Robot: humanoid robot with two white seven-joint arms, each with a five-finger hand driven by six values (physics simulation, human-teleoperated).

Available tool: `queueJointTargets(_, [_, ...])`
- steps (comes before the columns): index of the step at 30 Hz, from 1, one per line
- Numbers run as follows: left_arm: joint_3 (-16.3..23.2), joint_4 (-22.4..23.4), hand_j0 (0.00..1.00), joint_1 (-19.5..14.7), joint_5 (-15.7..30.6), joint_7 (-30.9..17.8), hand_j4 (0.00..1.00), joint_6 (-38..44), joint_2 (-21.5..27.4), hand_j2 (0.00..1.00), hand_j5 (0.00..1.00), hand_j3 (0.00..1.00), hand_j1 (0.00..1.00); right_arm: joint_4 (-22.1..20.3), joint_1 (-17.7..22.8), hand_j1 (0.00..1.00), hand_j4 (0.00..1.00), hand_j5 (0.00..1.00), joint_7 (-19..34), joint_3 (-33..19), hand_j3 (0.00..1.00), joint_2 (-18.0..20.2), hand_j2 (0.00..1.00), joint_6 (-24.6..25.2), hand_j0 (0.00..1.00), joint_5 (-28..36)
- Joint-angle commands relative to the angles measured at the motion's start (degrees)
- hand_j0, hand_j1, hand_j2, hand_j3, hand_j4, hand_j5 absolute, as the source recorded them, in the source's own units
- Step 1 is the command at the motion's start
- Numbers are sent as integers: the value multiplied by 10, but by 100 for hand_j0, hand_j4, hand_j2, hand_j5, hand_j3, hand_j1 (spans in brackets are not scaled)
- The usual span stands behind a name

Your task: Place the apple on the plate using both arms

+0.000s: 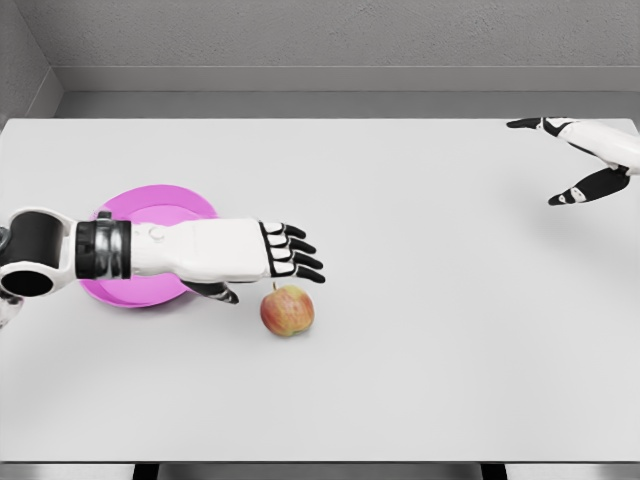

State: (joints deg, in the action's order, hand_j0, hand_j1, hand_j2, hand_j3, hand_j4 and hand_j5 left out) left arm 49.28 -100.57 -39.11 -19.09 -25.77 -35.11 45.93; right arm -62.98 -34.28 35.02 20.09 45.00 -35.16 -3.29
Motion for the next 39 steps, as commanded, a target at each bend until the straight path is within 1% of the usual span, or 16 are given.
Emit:
queueJointTargets(1, [17, -1, 100, 0, 3, -1, 100, 1, -10, 100, 100, 100, 100, 0, 0, 100, 100, 100, 0, -1, 100, 2, 100, 2, 100, 5])
queueJointTargets(3, [26, 1, 100, 2, -2, -2, 100, 1, -12, 100, 100, 100, 100, 0, 1, 100, 100, 100, 0, 0, 100, 2, 100, 2, 100, 5])
queueJointTargets(4, [37, 2, 100, 3, -16, -1, 100, 1, -12, 100, 100, 100, 100, 0, 3, 100, 100, 100, 0, -1, 100, 2, 100, 2, 100, 5])
queueJointTargets(7, [38, 5, 100, 4, -24, -1, 100, 1, -12, 100, 100, 100, 100, 0, 4, 100, 100, 100, 0, 0, 100, 2, 100, 2, 100, 5])
queueJointTargets(16, [38, 6, 100, 4, -26, -3, 100, 1, -16, 100, 100, 100, 100, 0, 4, 100, 100, 100, 0, -1, 100, 2, 100, 2, 100, 5])
queueJointTargets(17, [38, 12, 100, 4, -38, -14, 100, 1, -22, 100, 100, 100, 100, 0, 4, 100, 100, 100, 0, 0, 100, 2, 100, 2, 100, 5])
queueJointTargets(19, [38, 30, 100, 4, -58, -15, 100, 1, -43, 100, 100, 100, 100, 0, 4, 100, 100, 100, 0, 0, 100, 2, 100, 2, 100, 5])
queueJointTargets(20, [38, 35, 100, 4, -60, -15, 100, 1, -49, 100, 100, 100, 100, 0, 4, 100, 100, 100, 0, 0, 100, 2, 100, 2, 100, 5])
queueJointTargets(27, [38, 35, 100, 4, -63, -15, 100, 1, -50, 100, 100, 100, 100, 0, 7, 100, 100, 100, 0, 0, 100, 2, 100, 2, 100, 5])
queueJointTargets(36, [54, 34, 100, 4, -68, -16, 100, 1, -51, 100, 100, 100, 100, 0, 11, 100, 100, 100, 0, 0, 100, 3, 100, 2, 100, 5])
queueJointTargets(39, [54, 34, 99, 4, -76, -16, 99, 1, -51, 99, 99, 99, 99, 0, 11, 100, 100, 100, 0, 0, 100, 3, 100, 2, 100, 5])
